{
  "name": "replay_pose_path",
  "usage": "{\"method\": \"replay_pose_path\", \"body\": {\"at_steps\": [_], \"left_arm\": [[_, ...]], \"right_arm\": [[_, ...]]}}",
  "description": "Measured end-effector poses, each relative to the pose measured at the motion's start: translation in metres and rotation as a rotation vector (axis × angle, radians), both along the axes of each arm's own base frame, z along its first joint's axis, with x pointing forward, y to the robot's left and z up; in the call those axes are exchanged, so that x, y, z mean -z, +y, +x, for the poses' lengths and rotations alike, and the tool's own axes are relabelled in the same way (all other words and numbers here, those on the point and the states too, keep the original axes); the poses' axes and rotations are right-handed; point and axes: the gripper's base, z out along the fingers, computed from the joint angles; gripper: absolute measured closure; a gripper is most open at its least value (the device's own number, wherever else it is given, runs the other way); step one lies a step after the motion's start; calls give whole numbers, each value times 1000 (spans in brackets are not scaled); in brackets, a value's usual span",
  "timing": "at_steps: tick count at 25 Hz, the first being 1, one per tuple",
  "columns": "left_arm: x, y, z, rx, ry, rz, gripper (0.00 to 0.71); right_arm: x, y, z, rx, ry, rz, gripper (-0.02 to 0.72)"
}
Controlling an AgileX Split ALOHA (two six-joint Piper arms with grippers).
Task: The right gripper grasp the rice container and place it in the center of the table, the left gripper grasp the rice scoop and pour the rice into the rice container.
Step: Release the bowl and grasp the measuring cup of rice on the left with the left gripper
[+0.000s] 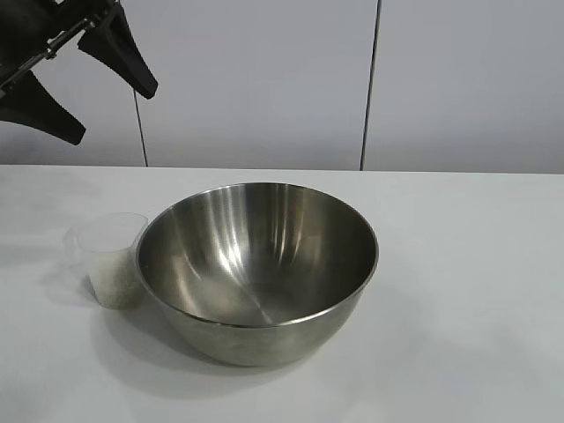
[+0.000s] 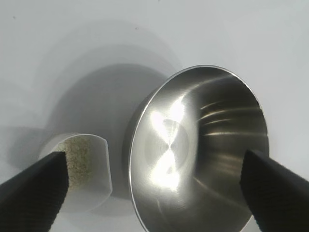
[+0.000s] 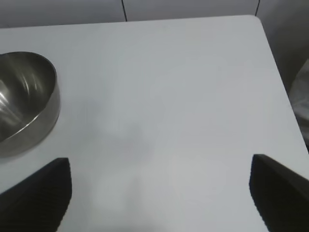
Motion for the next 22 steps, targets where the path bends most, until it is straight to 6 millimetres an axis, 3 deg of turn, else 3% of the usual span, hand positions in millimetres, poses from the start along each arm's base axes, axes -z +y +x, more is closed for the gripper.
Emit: {"method": "replay_pose_path", "body": {"at_steps": [8, 22], "left_arm": [[0, 0, 1, -4, -6, 2, 16], [0, 0, 1, -5, -7, 2, 16]], "right_arm": [[26, -2, 17, 5, 108, 0, 10], [26, -2, 18, 5, 95, -1, 10]]}}
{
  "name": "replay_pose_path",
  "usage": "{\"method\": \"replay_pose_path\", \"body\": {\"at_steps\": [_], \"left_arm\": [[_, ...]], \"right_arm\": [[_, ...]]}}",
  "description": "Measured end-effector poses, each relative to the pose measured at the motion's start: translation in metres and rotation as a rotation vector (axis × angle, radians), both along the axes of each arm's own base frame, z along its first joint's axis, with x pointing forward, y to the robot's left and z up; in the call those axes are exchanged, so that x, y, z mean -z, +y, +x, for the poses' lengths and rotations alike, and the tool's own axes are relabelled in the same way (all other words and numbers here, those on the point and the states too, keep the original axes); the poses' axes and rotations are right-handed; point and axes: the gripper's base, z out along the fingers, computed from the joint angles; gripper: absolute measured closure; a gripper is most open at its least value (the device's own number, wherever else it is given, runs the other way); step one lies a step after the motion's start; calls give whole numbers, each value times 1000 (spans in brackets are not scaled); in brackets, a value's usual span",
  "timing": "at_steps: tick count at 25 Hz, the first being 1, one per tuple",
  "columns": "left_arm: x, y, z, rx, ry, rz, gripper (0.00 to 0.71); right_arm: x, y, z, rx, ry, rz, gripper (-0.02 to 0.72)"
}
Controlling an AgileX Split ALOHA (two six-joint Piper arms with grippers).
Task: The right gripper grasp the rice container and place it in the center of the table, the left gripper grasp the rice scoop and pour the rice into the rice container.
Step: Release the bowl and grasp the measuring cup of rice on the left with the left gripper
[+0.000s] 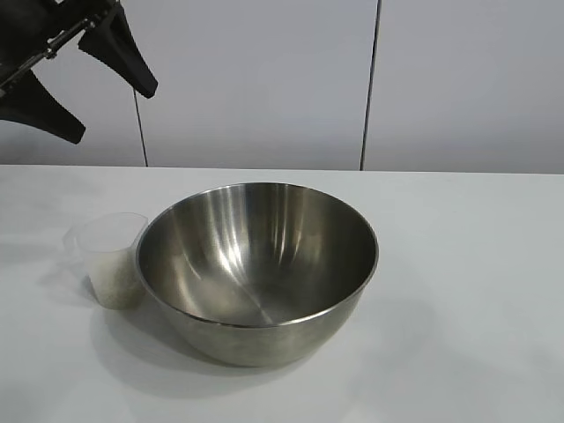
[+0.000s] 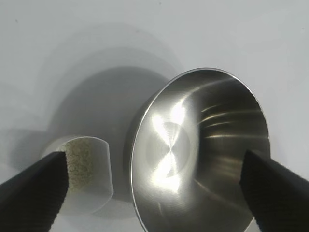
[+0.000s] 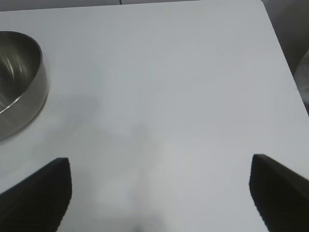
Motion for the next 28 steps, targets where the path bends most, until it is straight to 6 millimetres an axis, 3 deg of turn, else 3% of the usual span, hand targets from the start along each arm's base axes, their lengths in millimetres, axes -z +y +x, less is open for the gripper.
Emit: {"method": "replay_pose_path", "body": {"at_steps": [8, 11, 13, 17, 22, 25, 28], "left_arm": [[-5, 1, 7, -48, -55, -26, 21], [-17, 5, 6, -50, -172, 14, 40], [-29, 9, -5, -61, -305, 60, 45], [-39, 12, -51, -118, -643, 207, 48], [22, 9, -107, -178, -820, 444, 49], [55, 14, -126, -214, -818, 521, 51], [72, 25, -133, -286, -842, 587, 51]], "right_arm": [[0, 0, 0, 0, -1, 0, 10], [0, 0, 0, 0, -1, 0, 10], [0, 0, 0, 0, -1, 0, 10], [0, 0, 0, 0, -1, 0, 10], [0, 0, 0, 0, -2, 0, 10], [0, 0, 0, 0, -2, 0, 10], [0, 0, 0, 0, -2, 0, 10]]}}
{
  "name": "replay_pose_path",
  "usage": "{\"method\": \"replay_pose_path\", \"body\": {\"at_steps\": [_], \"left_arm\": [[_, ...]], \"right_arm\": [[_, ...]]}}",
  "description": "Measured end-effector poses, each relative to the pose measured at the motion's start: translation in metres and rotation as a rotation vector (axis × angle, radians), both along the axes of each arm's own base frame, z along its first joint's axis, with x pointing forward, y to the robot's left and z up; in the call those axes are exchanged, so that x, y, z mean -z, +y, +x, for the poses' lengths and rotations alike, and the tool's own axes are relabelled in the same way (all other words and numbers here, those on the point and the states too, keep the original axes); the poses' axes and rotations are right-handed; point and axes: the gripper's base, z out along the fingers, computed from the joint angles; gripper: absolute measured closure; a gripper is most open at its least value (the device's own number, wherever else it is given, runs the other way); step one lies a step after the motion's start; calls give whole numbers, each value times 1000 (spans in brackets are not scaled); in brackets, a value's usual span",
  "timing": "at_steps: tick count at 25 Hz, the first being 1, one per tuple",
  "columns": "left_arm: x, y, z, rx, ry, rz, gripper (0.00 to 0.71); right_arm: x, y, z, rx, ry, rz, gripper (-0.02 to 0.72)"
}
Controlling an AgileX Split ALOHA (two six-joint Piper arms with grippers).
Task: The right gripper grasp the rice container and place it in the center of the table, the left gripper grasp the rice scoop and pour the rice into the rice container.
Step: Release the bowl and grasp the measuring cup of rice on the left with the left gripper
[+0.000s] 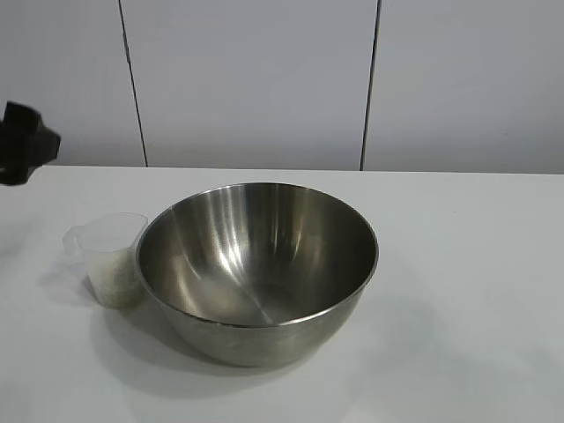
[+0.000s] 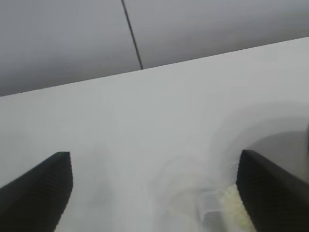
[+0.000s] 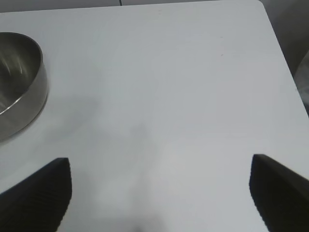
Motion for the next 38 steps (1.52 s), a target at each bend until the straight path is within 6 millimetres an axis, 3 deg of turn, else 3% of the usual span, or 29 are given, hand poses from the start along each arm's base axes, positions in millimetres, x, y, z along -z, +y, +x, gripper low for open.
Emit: {"method": "replay_pose_path", "body": {"at_steps": [6, 9, 12, 17, 27, 31, 38], "left_arm": [[15, 12, -6, -136, -112, -130, 51], [24, 10, -12, -84, -208, -220, 51], [41, 3, -17, 0, -189, -294, 51], [75, 0, -18, 21, -47, -226, 51], [121, 2, -16, 12, 117, -75, 51], [130, 3, -6, 3, 126, -65, 51], [128, 20, 14, 42, 92, -86, 62]], "right_arm": [[0, 0, 0, 0, 0, 0, 10], [0, 0, 0, 0, -2, 0, 10], [0, 0, 0, 0, -2, 0, 10], [0, 0, 0, 0, -2, 0, 10], [0, 0, 0, 0, -2, 0, 10], [0, 0, 0, 0, -2, 0, 10], [0, 0, 0, 0, -2, 0, 10]]}}
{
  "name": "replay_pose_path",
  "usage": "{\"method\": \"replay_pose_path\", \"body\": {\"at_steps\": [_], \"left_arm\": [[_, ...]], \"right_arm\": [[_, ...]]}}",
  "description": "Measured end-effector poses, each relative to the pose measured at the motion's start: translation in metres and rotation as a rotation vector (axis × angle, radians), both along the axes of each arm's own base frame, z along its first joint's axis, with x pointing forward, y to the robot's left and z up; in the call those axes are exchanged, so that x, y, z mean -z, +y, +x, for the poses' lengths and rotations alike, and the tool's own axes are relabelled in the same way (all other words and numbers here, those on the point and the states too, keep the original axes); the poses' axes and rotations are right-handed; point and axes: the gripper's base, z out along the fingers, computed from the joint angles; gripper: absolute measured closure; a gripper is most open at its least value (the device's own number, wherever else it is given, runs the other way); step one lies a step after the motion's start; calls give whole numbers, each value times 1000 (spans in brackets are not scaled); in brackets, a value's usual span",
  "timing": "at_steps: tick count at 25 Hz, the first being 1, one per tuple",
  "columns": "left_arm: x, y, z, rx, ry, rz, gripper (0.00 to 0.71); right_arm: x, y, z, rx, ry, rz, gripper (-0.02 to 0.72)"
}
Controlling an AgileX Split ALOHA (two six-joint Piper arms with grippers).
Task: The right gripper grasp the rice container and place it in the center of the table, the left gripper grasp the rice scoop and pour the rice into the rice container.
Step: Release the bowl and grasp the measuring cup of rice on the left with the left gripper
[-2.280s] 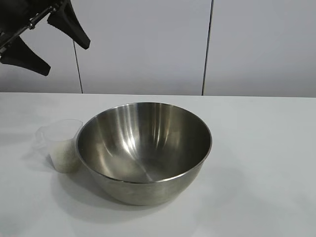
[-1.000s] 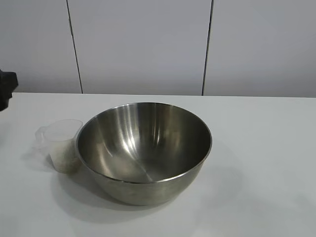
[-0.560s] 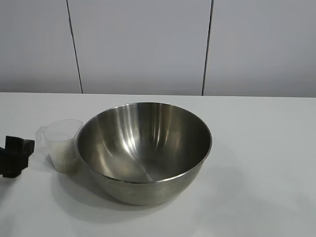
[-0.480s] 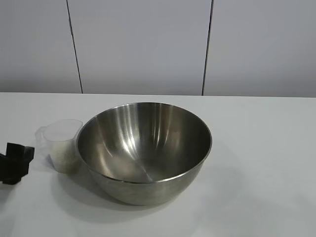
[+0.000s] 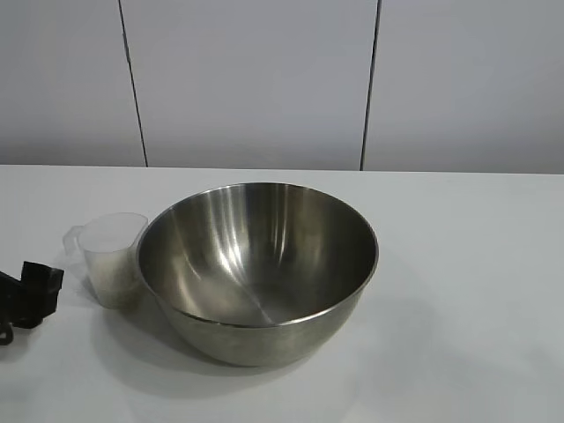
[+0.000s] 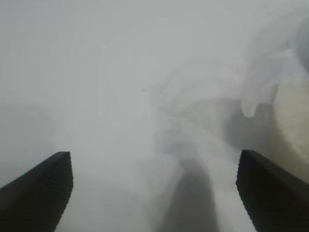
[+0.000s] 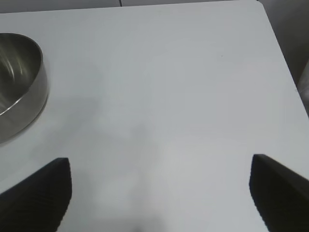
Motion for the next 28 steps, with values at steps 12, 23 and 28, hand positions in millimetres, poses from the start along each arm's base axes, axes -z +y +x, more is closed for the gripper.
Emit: {"method": "replay_pose_path", "body": {"at_steps": [12, 23, 28], "left_arm": [[-3, -2, 10, 135, -28, -17, 86], [-9, -7, 26, 158, -85, -24, 87], [-7, -7, 26, 163, -82, -24, 87]], "right_arm": [[0, 0, 0, 0, 0, 0, 10], [0, 0, 0, 0, 0, 0, 10], [0, 0, 0, 0, -1, 0, 10]]}}
